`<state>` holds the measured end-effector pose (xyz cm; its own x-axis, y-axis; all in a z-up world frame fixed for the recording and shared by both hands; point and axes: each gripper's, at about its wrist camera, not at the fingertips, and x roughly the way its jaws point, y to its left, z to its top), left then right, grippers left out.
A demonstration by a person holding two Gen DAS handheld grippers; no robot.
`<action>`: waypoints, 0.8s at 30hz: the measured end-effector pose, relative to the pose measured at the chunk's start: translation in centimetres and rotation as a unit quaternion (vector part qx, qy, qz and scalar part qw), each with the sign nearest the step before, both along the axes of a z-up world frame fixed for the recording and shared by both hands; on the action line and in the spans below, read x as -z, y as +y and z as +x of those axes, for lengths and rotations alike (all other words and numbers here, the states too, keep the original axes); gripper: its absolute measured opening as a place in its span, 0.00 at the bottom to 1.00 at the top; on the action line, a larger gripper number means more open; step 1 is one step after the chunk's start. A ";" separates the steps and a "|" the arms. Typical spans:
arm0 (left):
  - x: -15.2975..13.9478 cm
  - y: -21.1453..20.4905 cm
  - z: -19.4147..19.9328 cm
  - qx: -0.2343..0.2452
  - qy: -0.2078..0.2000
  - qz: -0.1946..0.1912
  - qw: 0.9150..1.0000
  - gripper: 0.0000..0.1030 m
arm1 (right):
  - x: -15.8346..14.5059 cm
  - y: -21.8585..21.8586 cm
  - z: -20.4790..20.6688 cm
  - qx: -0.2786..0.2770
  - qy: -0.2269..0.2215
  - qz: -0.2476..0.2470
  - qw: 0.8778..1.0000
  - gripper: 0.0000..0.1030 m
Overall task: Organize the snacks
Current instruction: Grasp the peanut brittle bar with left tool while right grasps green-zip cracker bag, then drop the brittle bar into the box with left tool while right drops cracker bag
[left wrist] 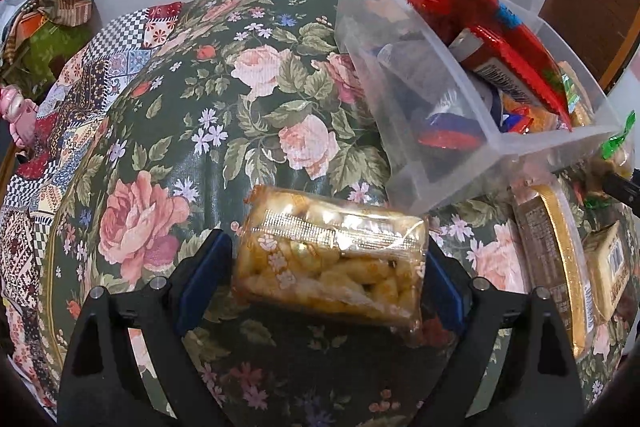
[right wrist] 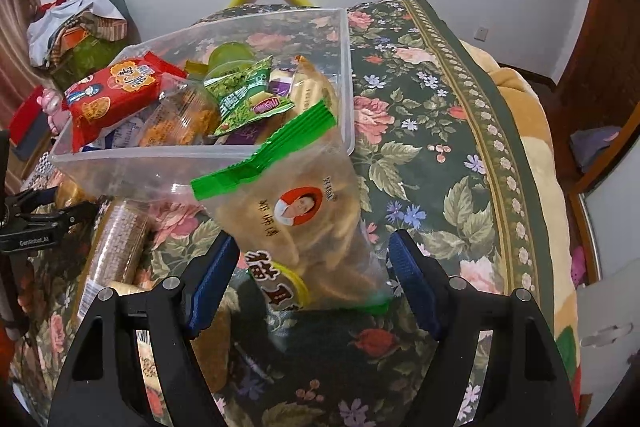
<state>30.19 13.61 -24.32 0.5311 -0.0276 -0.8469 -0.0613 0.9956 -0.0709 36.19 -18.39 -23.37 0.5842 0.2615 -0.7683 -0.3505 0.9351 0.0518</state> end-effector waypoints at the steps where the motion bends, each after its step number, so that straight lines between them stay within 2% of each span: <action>1: 0.0 0.0 -0.2 0.000 -0.004 -0.001 1.000 0.84 | 0.0 0.0 0.1 0.000 -0.002 0.002 1.000 0.68; 3: -0.2 -0.1 -0.2 0.003 -0.007 -0.004 1.000 0.76 | -0.1 0.0 0.0 -0.001 -0.008 0.002 1.000 0.58; 10: -0.7 -0.2 -1.1 -0.007 -0.007 0.002 1.000 0.74 | -0.6 0.3 -0.9 -0.016 -0.020 -0.012 1.000 0.40; 16: -2.4 -0.3 -2.6 -0.010 -0.020 0.004 1.000 0.74 | -2.0 -0.8 -1.9 -0.012 -0.030 -0.001 0.999 0.40; 24: -6.6 -0.6 -4.0 -0.014 -0.053 -0.001 0.998 0.74 | -4.5 -1.5 -3.2 -0.016 -0.051 0.010 0.999 0.40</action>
